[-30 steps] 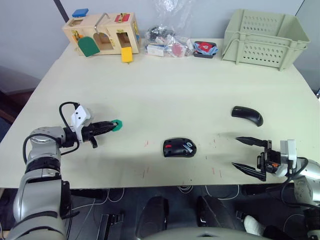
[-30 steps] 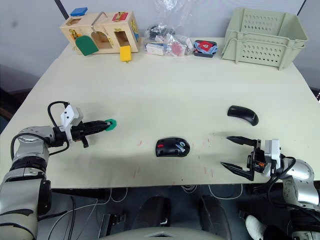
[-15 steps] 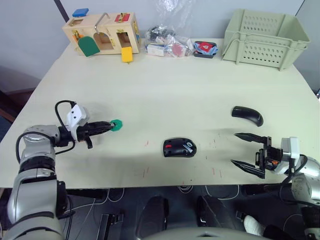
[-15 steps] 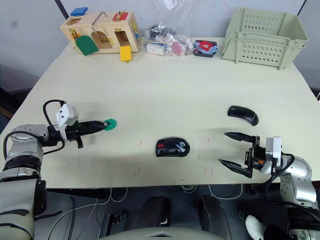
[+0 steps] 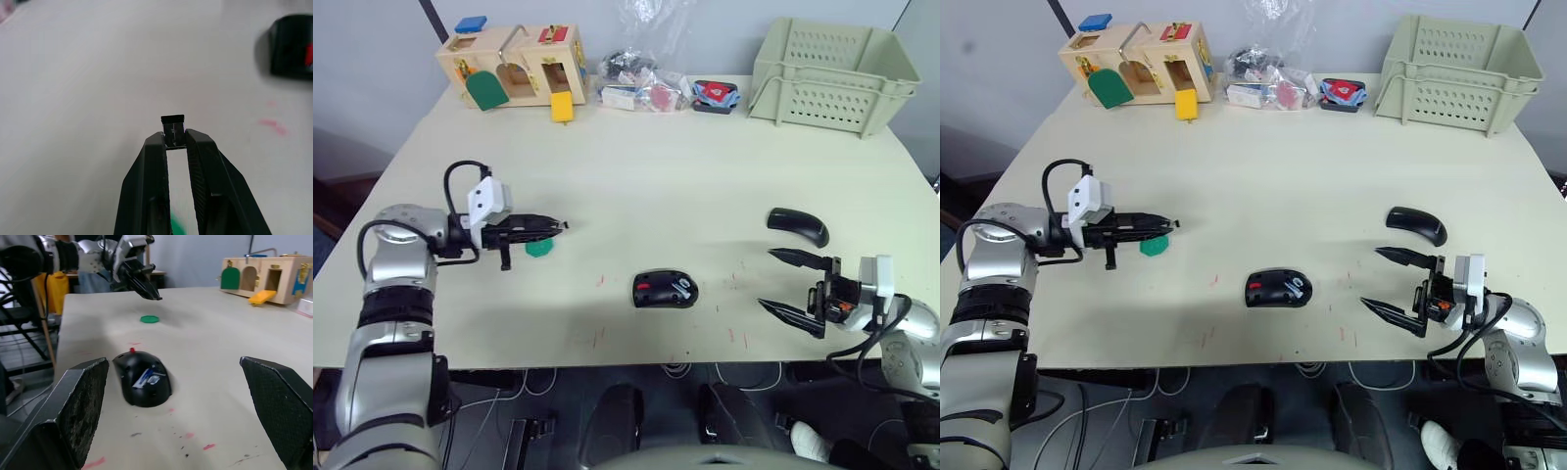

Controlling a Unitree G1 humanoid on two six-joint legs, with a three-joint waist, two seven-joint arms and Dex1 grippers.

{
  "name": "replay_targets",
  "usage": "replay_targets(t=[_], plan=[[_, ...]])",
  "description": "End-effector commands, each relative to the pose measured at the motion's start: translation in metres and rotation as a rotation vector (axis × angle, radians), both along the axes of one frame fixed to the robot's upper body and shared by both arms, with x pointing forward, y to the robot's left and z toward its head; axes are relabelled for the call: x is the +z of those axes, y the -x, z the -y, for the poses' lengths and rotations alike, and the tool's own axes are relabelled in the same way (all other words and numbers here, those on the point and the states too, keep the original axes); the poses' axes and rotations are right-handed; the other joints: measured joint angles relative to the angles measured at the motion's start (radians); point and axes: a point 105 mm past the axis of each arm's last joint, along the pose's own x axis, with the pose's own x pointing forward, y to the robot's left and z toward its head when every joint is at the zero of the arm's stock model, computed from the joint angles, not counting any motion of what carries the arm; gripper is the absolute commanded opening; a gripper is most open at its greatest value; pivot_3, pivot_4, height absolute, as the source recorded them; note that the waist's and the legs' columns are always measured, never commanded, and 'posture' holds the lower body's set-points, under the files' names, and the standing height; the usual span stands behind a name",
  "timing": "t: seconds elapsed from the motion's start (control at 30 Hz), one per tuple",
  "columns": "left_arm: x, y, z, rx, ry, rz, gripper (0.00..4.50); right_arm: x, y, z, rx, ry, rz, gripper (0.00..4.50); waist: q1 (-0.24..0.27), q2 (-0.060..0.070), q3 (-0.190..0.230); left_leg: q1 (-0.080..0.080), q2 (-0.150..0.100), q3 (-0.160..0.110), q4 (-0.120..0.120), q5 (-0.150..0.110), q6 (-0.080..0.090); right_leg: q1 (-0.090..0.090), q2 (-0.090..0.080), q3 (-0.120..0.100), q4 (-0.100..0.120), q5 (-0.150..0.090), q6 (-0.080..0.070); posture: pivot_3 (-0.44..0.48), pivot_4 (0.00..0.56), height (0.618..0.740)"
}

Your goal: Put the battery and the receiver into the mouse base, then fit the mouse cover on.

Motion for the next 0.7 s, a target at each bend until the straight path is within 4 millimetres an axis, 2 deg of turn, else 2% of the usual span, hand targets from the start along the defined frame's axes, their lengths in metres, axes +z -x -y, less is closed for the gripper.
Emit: replay_targets(t=[0.03,0.3,0.47,0.6,0.7], plan=[[0.012,0.005,0.028,-0.108,-0.008,0.036,0.04,0.017,-0.005,-0.009,-0.015,0.005,-0.022,4.50,0.000,0.000,0.000,0.000,0.000,0.000,0.000,0.000,0.000,0.000,0.000,0.000,0.000,0.000,0.000,0.000,0.150,0.740],[0.018,0.013,0.076,-0.258,-0.016,0.049,0.04,0.038,-0.013,-0.037,-0.056,0.012,-0.182,4.50,0.000,0.000,0.000,0.000,0.000,-0.001,0.000,0.000,0.000,0.000,0.001,0.000,0.000,0.000,0.000,0.000,0.150,0.740],[0.019,0.018,0.103,-0.326,-0.025,0.032,0.04,0.036,-0.021,-0.047,-0.115,0.116,-0.322,4.50,0.001,-0.001,0.000,-0.001,0.000,-0.001,0.000,0.000,0.000,0.000,0.001,0.000,0.000,0.000,0.000,0.000,0.150,0.740],[0.022,0.019,0.125,-0.369,-0.030,0.080,0.04,0.049,-0.018,-0.065,-0.056,0.057,-0.468,4.50,0.001,-0.001,0.001,-0.002,0.000,-0.003,0.001,0.000,0.000,0.000,0.000,0.000,0.000,0.000,0.000,0.000,0.150,0.740],[0.024,0.021,0.136,-0.405,-0.031,0.100,0.04,0.050,-0.022,-0.072,-0.058,0.039,-0.602,4.50,-0.002,-0.002,0.001,-0.002,0.000,-0.005,0.001,0.000,0.000,0.000,0.001,0.000,0.000,0.000,0.000,0.000,0.150,0.740]])
